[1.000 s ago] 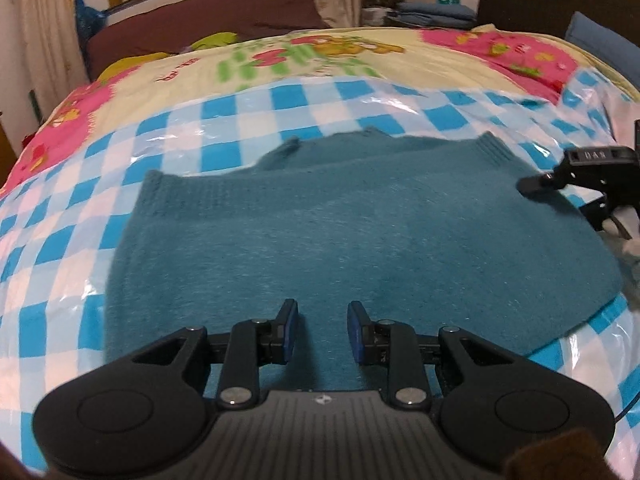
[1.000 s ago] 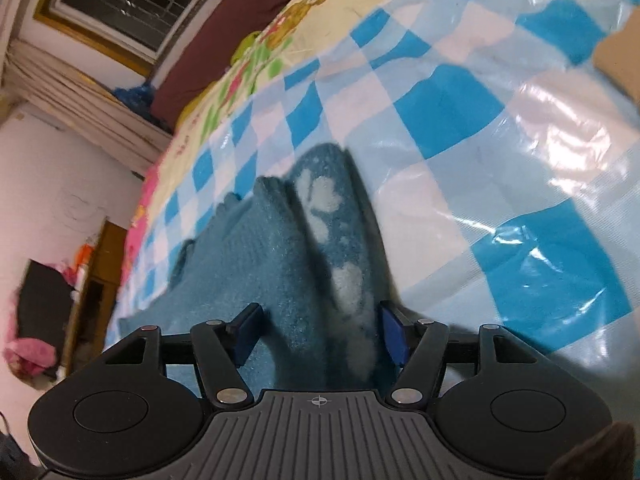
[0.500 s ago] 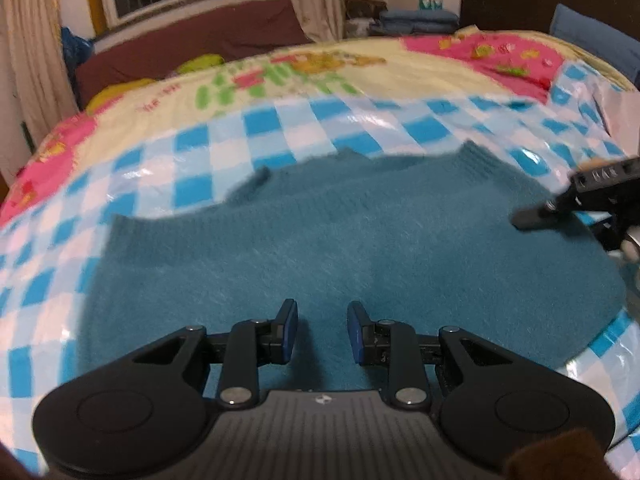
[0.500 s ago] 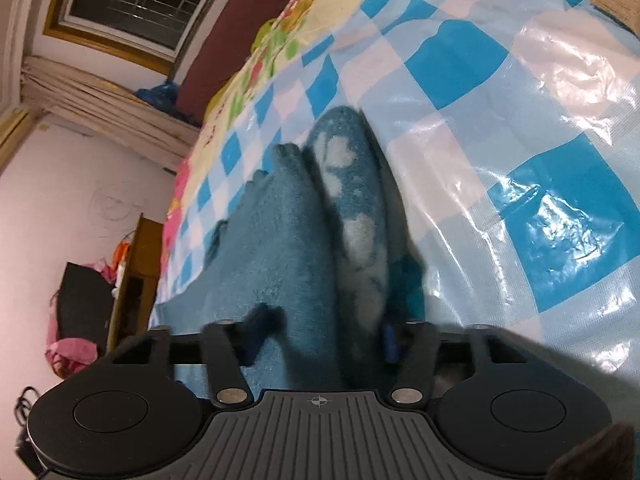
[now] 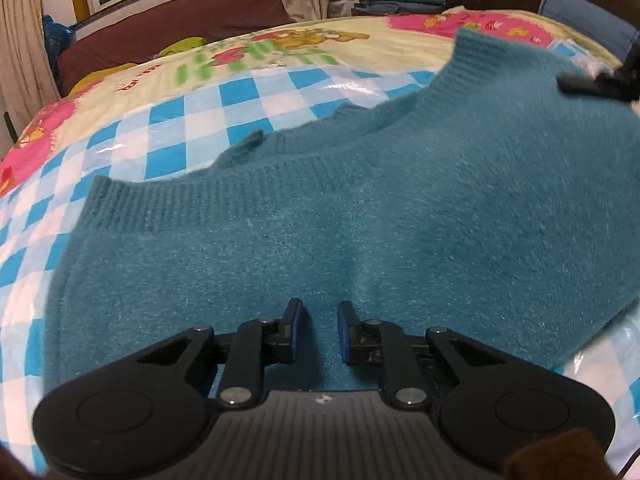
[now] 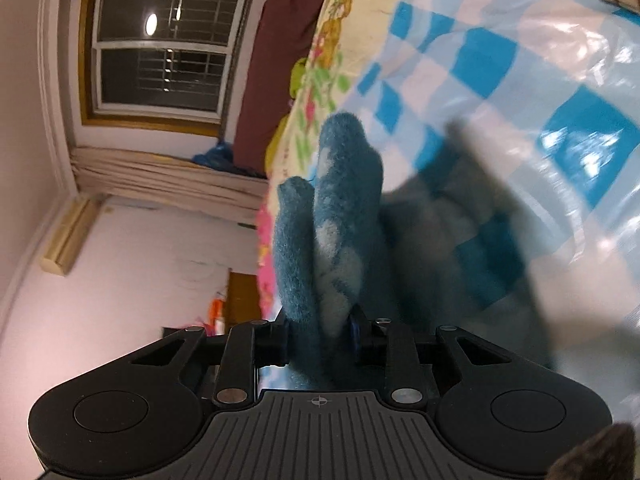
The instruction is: Fold small clothes
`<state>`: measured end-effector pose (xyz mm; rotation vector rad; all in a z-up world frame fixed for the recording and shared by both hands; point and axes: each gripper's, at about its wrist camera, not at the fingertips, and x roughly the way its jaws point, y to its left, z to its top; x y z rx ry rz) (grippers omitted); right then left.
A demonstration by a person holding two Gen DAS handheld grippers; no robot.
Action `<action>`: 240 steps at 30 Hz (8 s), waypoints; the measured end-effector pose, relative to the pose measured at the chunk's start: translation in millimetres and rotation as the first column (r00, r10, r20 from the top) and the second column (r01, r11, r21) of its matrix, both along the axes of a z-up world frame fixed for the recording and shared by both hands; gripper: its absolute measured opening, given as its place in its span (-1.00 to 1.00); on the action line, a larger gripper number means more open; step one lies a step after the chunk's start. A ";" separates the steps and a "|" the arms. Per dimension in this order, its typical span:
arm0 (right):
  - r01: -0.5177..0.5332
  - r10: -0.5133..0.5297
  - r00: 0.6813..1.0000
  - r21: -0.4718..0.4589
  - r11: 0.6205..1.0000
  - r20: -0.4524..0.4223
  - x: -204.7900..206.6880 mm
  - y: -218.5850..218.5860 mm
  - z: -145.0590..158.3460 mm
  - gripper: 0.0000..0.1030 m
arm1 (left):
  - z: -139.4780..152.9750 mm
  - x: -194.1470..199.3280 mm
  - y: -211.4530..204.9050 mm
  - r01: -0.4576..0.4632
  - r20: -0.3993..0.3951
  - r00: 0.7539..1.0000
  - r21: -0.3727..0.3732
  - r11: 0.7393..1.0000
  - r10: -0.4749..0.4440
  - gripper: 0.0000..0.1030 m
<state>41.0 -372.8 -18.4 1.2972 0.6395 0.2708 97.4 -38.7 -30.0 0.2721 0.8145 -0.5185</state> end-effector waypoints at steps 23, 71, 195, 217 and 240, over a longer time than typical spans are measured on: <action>-0.158 0.153 0.984 -0.052 0.986 -0.088 133.6 208.2 9.9 -0.48 | 14.0 -41.1 167.3 -0.256 -0.105 0.966 -0.311 0.915 0.234 -0.53; -0.509 0.538 0.826 -0.637 0.579 -0.170 176.7 333.5 39.5 -0.20 | 7.4 -7.3 196.4 -0.447 -0.073 0.894 -0.183 0.875 0.442 -0.26; -0.410 0.453 0.886 -0.632 0.658 -0.103 76.4 195.8 8.3 0.36 | 11.3 20.6 158.4 -0.411 -0.053 0.908 0.081 0.908 0.416 -0.13; -0.467 0.478 0.867 -0.564 0.681 -0.139 85.0 198.4 -14.9 0.52 | 33.9 19.9 196.5 -0.410 -0.059 0.912 -0.093 0.907 0.406 -0.06; -0.522 0.507 0.845 -0.472 0.711 -0.171 79.6 199.5 -21.3 0.10 | 6.9 28.6 176.8 -0.326 -0.172 0.936 -0.087 0.941 0.308 -0.19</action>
